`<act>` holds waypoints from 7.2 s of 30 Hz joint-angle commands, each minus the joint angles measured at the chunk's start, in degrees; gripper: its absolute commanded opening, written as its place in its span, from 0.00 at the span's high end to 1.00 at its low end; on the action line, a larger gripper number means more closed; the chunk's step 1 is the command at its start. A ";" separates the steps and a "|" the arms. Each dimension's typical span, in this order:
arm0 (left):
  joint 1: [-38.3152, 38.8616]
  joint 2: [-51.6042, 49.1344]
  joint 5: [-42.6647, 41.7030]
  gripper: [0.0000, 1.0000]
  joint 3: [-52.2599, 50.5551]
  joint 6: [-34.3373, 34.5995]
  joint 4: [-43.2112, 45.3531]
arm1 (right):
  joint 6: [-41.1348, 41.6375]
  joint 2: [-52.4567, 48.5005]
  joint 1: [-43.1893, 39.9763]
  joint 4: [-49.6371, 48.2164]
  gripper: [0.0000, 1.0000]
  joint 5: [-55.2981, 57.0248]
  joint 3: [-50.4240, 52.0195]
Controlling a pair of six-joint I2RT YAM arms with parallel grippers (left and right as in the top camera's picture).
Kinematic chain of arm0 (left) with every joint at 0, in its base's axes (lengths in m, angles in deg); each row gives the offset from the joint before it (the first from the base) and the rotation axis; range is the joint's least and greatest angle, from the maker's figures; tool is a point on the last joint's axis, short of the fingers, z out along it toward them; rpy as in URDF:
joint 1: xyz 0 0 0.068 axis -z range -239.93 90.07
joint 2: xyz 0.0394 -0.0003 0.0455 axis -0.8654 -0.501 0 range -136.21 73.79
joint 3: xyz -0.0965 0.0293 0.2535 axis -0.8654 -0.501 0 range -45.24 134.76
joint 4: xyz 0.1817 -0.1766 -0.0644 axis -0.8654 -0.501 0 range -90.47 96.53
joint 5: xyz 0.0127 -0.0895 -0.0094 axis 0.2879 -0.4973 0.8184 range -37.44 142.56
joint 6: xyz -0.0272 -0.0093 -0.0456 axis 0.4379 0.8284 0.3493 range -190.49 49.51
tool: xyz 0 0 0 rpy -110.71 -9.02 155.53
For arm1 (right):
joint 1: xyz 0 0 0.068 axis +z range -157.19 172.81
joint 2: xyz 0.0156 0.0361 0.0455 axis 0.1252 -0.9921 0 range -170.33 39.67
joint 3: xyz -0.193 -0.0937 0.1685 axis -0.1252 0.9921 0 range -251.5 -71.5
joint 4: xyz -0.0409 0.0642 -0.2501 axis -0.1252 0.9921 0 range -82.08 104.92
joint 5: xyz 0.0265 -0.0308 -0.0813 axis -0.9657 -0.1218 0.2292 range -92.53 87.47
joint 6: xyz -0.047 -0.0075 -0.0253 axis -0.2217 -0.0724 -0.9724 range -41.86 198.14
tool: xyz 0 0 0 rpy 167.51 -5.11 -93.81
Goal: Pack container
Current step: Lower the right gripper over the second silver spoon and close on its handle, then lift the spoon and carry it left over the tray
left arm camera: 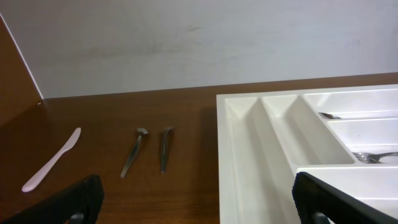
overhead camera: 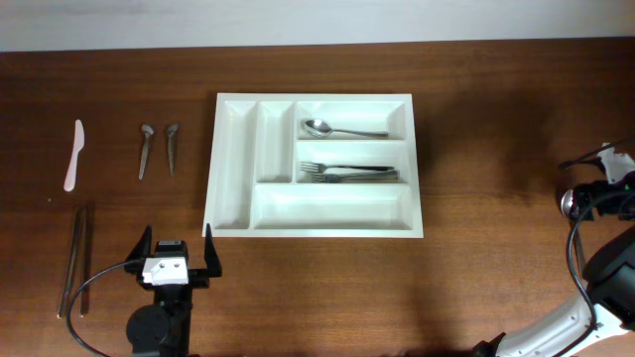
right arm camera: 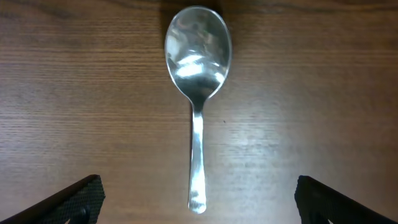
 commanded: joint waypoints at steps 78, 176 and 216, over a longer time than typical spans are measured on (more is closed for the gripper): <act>-0.37 0.26 -0.04 0.01 -0.28 0.55 -0.20 | -3.02 -4.00 -0.09 -12.92 0.01 1.40 11.45; -0.37 0.26 -0.04 0.01 -0.28 0.55 -0.20 | -1.44 -4.13 7.02 -11.26 0.92 -0.44 0.07; -0.37 0.26 -0.04 0.01 -0.28 0.55 -0.20 | -5.38 -10.95 58.07 -26.86 0.91 -8.39 -16.76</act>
